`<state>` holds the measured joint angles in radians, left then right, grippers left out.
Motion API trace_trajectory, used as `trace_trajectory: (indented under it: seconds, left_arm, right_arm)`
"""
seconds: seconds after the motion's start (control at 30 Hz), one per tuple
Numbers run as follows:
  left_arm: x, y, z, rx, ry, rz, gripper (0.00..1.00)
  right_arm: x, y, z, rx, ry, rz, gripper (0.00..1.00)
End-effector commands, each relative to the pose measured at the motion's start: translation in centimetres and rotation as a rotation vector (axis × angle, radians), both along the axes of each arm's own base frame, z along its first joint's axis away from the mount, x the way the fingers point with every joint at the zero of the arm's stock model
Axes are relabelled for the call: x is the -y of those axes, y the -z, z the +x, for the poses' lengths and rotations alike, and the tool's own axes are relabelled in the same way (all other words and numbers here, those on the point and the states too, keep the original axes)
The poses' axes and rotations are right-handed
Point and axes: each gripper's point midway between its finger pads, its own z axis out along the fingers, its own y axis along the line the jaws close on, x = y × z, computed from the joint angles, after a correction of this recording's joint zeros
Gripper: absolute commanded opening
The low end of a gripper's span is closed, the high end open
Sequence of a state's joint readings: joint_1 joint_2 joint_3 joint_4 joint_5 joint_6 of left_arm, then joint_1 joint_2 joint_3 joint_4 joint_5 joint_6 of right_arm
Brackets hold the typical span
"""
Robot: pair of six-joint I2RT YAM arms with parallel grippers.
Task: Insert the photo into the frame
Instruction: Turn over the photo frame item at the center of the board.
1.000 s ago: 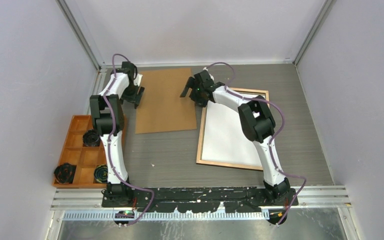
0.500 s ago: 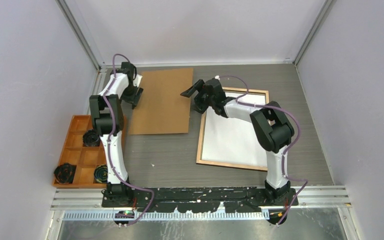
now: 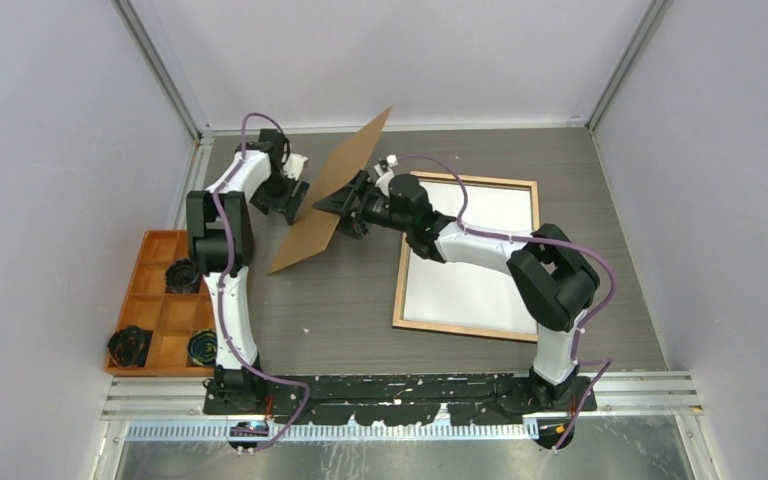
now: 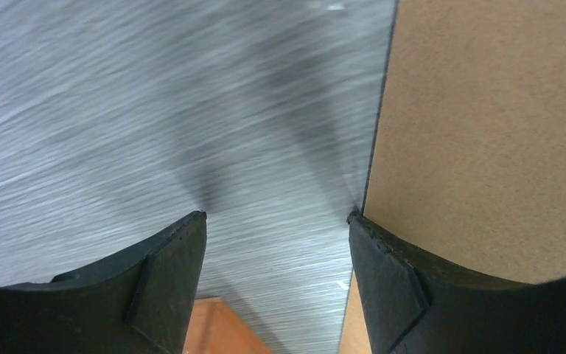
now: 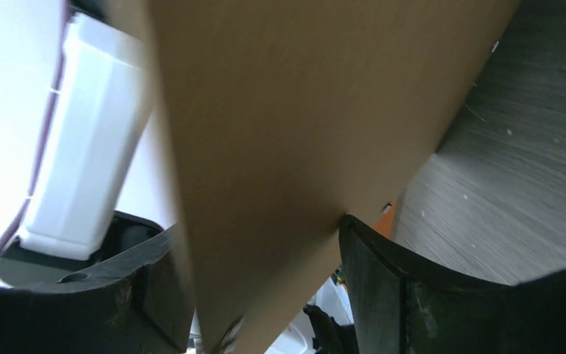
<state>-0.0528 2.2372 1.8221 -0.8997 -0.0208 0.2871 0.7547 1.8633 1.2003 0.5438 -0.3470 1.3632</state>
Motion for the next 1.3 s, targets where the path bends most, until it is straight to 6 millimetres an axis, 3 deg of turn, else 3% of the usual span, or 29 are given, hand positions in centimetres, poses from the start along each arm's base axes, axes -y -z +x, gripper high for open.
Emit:
trace_trajectory:
  seconds: [0.0, 0.27, 0.43, 0.63, 0.97, 1.1, 1.2, 1.27]
  left_arm:
    - [4.3, 0.2, -2.5, -0.074, 0.045, -0.160, 0.74]
    - [4.1, -1.4, -2.0, -0.024, 0.067, -0.140, 0.76]
    - [4.2, -1.8, -2.0, -0.012, 0.079, -0.145, 0.77]
    - [5.3, -1.8, -2.8, -0.017, 0.112, -0.166, 0.78]
    - [7.0, -1.6, -4.2, -0.035, 0.188, -0.197, 0.79]
    - [7.5, -1.4, -4.7, -0.051, 0.208, -0.208, 0.80]
    - [8.3, -3.5, -4.8, -0.025, 0.222, -0.249, 0.88]
    - [9.0, -7.1, -4.6, 0.049, 0.255, -0.290, 0.96]
  right_arm:
    - [1.4, -2.1, -0.3, 0.052, 0.000, -0.029, 0.68]
    - [5.5, -3.6, -2.3, 0.113, 0.039, -0.232, 0.67]
    - [8.5, -1.6, -3.2, 0.086, 0.064, -0.371, 0.65]
    - [8.4, 0.7, -3.1, 0.047, 0.039, -0.423, 0.47]
    - [8.8, 2.2, -1.7, 0.039, 0.079, -0.486, 0.40]
    - [9.0, 3.0, -1.1, 0.038, 0.093, -0.526, 0.19]
    - [9.1, 3.3, -0.9, 0.036, 0.103, -0.538, 0.12]
    - [9.0, 3.1, -0.7, 0.033, 0.112, -0.531, 0.07]
